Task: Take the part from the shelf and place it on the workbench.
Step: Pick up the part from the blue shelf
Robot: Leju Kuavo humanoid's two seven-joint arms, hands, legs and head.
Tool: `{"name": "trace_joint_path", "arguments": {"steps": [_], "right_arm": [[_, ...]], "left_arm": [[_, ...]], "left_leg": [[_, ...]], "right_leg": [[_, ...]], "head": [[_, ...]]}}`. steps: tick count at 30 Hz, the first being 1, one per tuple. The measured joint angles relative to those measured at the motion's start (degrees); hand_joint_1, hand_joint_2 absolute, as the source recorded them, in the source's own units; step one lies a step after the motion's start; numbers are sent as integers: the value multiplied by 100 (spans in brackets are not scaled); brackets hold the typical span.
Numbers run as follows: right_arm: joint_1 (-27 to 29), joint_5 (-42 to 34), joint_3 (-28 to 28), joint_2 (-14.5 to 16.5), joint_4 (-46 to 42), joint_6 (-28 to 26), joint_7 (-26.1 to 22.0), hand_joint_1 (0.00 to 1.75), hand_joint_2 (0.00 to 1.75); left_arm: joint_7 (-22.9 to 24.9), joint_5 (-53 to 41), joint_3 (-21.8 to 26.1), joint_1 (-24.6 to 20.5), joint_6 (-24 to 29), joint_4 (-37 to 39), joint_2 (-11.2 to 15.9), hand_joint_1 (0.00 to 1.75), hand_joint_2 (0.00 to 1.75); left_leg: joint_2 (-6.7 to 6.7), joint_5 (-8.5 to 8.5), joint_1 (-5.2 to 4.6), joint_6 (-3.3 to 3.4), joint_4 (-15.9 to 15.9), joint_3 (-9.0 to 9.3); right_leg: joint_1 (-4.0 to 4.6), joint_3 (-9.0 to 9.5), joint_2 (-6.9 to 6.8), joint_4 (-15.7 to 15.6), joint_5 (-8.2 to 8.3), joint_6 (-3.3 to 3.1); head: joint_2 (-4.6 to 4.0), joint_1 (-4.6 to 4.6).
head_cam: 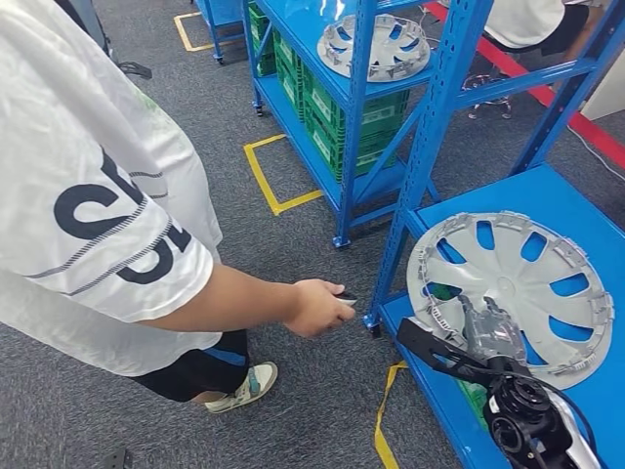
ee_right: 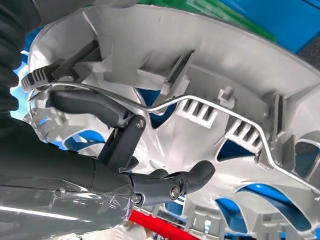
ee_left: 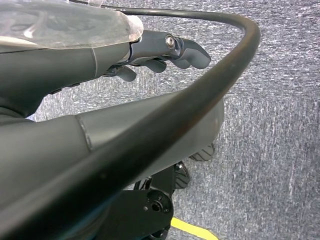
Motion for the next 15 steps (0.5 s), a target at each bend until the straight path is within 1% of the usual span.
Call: {"name": "trace_joint_path", "arguments": {"steps": [5, 6, 7, 8, 10, 11, 12, 13, 15], "right_arm": [[11, 14, -27, 0, -153, 113, -2, 8, 175], [10, 12, -28, 0, -184, 127, -2, 11, 175], [10, 4, -28, 0, -214, 137, -2, 22, 175], [9, -7, -26, 0, -237, 140, -2, 39, 175], [8, -26, -20, 0, -273, 140, -2, 113, 175], [8, -25, -18, 0, -285, 138, -2, 144, 175], [8, -21, -16, 0, -294, 135, -2, 168, 175], [8, -14, -15, 0, -300, 131, -3, 174, 175], [9, -7, -14, 0, -304, 126, -3, 175, 175]], "left_arm": [[14, 14, 1, 0, -2, 1, 0, 0, 0], [14, 20, 1, 0, -4, 1, 0, 0, 0], [14, 26, 2, 0, -6, 0, 0, 0, 0], [14, 30, 2, 0, -8, 0, 0, 0, 0], [13, 33, 2, 0, -14, 0, 0, 0, 0], [13, 33, 2, 0, -16, 0, 0, 0, 0], [13, 32, 2, 0, -19, 0, 0, 0, 0], [12, 31, 2, 0, -21, 0, 0, 0, 0], [8, 26, 2, 0, -33, 0, 0, 0, 0]], "left_leg": [[0, 0, 0, 0, 0, 0], [0, 0, 0, 0, 0, 0], [0, 0, 0, 0, 0, 0], [0, 0, 0, 0, 0, 0], [0, 0, 0, 0, 0, 0], [0, 0, 0, 0, 0, 0], [0, 0, 0, 0, 0, 0], [0, 0, 0, 0, 0, 0], [0, 0, 0, 0, 0, 0]], "right_leg": [[0, 0, 0, 0, 0, 0], [0, 0, 0, 0, 0, 0], [0, 1, 0, 0, 0, 0], [0, 2, 0, 0, 0, 0], [0, 4, 0, 0, 0, 0], [0, 5, 0, 0, 0, 0], [0, 4, 0, 0, 0, 0], [0, 4, 0, 0, 0, 0], [0, 3, 0, 0, 0, 0]], "head": [[0, -2], [0, -2], [0, -2], [0, -2], [0, -2], [0, -2], [0, -2], [0, -2], [0, -2]]}}
